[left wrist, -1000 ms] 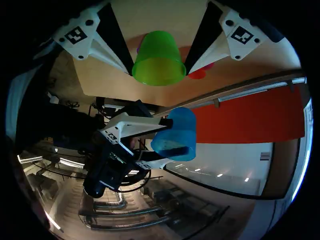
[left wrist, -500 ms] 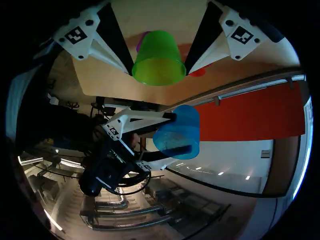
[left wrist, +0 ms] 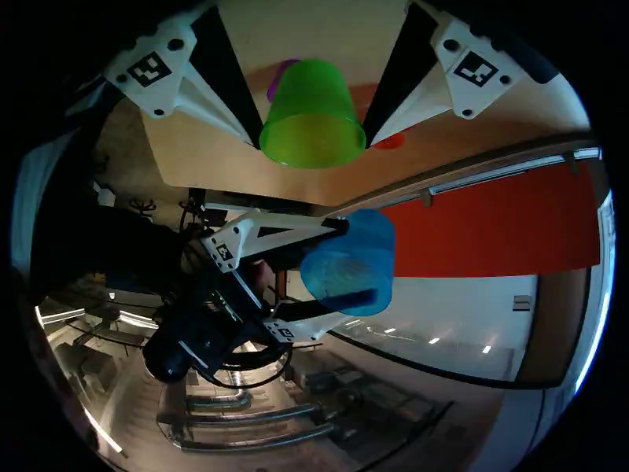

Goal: Pour water

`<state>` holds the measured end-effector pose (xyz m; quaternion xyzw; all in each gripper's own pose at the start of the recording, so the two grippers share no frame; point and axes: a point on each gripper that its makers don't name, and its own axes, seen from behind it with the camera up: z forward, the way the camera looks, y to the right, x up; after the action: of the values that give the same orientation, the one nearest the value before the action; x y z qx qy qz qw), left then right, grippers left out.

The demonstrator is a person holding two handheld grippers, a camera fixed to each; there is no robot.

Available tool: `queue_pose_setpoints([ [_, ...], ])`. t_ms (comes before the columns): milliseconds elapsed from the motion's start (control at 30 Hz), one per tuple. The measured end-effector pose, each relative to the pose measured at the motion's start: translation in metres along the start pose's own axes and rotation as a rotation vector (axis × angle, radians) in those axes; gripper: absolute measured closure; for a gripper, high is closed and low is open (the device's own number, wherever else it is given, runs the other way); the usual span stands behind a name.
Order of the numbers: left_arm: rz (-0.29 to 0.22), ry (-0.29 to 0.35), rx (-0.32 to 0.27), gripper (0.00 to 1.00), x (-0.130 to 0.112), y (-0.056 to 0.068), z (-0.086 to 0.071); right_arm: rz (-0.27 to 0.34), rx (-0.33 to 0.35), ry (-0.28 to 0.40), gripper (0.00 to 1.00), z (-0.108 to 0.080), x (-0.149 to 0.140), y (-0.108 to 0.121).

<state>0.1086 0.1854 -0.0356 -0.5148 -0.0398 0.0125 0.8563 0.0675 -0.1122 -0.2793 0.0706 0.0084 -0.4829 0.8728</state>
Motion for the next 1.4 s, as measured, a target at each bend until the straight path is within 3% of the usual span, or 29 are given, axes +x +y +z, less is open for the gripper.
queue_pose_setpoints([
  [600,0.009,0.001,-0.010,0.11,0.003,0.002,0.002,-0.095,-0.027,-0.004,0.12,-0.002,-0.004,-0.005],
  [700,0.010,-0.001,-0.013,0.11,0.002,0.003,0.002,-0.110,0.003,-0.016,0.12,-0.005,-0.004,-0.010],
  [1000,0.009,0.002,-0.010,0.11,0.003,0.003,0.002,-0.158,-0.048,0.010,0.12,0.006,0.009,0.001],
  [1400,0.016,0.003,-0.006,0.11,0.003,0.002,0.002,-0.197,-0.070,0.017,0.12,-0.017,0.012,0.025],
])
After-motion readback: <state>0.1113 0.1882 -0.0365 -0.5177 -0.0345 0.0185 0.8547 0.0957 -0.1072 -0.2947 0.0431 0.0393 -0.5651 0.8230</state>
